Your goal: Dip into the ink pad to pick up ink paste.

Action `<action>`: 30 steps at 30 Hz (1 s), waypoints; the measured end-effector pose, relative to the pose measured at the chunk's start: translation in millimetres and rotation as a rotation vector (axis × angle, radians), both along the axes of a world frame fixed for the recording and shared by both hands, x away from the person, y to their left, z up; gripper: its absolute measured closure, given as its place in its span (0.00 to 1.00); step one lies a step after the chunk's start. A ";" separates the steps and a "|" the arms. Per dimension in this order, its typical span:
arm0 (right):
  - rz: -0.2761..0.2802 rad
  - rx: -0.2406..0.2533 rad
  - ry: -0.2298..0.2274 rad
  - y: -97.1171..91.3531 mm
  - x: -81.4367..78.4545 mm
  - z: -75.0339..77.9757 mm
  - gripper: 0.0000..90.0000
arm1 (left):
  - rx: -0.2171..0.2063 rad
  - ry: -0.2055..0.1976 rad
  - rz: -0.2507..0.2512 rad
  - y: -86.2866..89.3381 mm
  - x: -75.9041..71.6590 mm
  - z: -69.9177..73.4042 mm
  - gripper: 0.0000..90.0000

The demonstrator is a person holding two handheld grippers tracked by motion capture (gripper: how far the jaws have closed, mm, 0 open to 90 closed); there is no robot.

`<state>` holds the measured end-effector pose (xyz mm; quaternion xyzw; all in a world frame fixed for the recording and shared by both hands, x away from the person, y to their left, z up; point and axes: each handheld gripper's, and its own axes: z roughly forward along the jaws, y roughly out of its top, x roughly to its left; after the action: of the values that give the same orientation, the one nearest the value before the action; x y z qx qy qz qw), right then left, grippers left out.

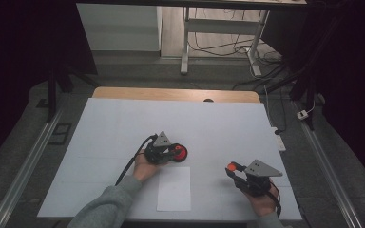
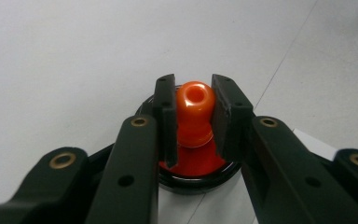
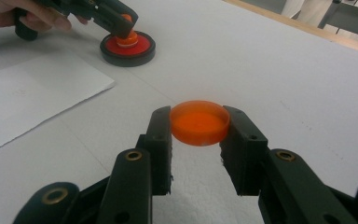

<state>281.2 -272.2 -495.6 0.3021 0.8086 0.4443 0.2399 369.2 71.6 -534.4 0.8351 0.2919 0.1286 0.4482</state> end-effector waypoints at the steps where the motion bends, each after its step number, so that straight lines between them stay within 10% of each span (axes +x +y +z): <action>1: 0.004 0.004 0.001 -0.2 0.2 0.2 0.72 | -0.002 0.002 0.001 -0.1 0.3 0.2 0.81; 7: 0.007 0.007 0.005 -0.6 1.3 -0.6 0.72 | -0.120 -0.072 0.029 5.6 -3.9 18.1 0.81; 12: 0.003 0.008 0.000 -0.7 0.2 0.7 0.72 | -0.174 -0.051 0.005 11.0 -8.1 33.7 0.81; 30: 0.001 0.004 0.000 -1.3 1.0 -0.1 0.72 | -0.223 -0.025 0.009 34.0 -11.3 50.8 0.81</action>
<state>282.3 -273.4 -495.7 0.3019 0.8079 0.4460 0.2392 357.8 105.6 -483.7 0.7770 0.3025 0.1076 0.5415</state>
